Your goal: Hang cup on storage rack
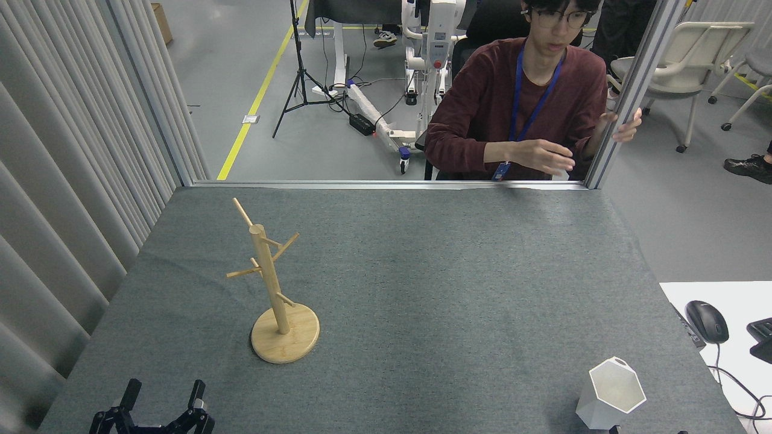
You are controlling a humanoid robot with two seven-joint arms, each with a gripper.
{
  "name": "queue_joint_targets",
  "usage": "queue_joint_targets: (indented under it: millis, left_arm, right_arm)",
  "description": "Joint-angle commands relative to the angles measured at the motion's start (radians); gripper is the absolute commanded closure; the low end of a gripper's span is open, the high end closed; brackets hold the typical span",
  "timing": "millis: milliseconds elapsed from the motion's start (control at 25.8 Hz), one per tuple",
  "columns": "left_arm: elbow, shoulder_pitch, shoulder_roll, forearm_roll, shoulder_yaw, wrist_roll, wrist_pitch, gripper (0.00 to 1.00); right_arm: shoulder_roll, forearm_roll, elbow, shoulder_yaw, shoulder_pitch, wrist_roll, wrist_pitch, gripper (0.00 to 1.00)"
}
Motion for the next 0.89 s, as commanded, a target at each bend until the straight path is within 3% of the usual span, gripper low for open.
queue_joint_targets:
  millis: [0, 194, 426, 581, 852]
  left_arm:
    - [0.002, 0.0, 0.0, 0.003, 0.0, 0.0, 0.001, 0.0]
    - [0.021, 0.0, 0.0, 0.012, 0.0, 0.0, 0.013, 0.0]
    - [0.024, 0.0, 0.0, 0.009, 0.0, 0.001, 0.008, 0.0]
    - [0.022, 0.0, -0.003, 0.008, -0.006, 0.003, 0.008, 0.0]
    - [0.022, 0.0, 0.0, 0.009, -0.008, 0.021, 0.008, 0.0]
  right_arm:
    - [0.0, 0.0, 0.0, 0.001, 0.0, 0.0, -0.001, 0.01]
    - [0.0, 0.0, 0.011, 0.0, 0.0, 0.0, 0.01, 0.01]
    - [-0.018, 0.005, 0.104, 0.003, -0.023, 0.005, 0.013, 0.01]
    - [-0.029, 0.029, 0.184, 0.007, -0.09, 0.004, 0.013, 0.01]
    - [-0.05, 0.069, 0.238, 0.015, -0.167, 0.004, 0.007, 0.01]
